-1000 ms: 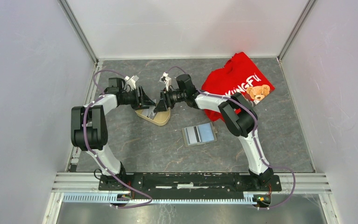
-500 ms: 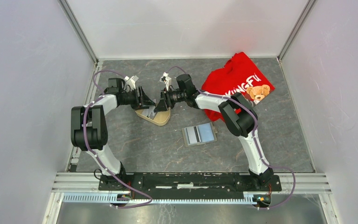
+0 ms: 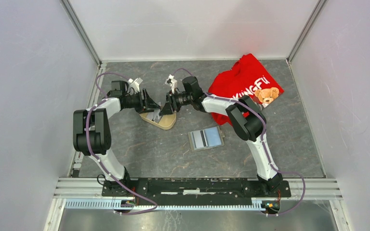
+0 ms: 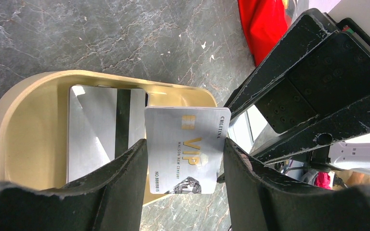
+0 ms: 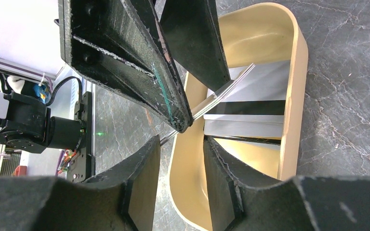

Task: Put the credit cards into the card holder
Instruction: Pick up the credit card from the storage box.

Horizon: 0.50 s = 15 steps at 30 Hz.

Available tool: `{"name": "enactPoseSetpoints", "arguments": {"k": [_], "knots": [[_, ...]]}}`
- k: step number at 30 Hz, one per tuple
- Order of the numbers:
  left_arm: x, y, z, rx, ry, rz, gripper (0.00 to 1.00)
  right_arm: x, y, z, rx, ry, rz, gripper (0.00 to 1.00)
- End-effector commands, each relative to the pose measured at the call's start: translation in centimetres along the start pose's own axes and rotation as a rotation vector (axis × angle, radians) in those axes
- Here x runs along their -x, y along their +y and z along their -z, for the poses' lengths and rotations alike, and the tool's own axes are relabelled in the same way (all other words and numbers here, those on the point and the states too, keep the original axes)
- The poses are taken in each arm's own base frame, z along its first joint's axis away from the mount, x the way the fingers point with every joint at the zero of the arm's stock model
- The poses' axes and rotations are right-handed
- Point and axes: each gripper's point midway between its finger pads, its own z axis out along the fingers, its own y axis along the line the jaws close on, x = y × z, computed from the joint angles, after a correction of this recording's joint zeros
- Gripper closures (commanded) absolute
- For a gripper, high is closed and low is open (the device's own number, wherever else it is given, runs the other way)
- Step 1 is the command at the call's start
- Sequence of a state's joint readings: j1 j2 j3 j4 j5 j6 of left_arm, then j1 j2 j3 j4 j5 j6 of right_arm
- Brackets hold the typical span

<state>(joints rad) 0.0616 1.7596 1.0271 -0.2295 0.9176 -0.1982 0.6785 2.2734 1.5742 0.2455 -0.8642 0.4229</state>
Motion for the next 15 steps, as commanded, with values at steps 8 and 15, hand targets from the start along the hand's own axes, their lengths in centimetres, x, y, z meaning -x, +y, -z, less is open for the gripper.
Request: {"name": "enactPoseSetpoints", "arguments": {"k": [8,15], "knots": [[0.45,-1.54,0.4,-0.063,-0.011,0.024,0.5,0.15,-0.71,-0.12,0.002,-0.011,0.02,0.57],[0.38,-1.56,0.37,-0.067,-0.009,0.027,0.46,0.18,-0.73,-0.17,0.004,-0.011,0.021,0.58]]}}
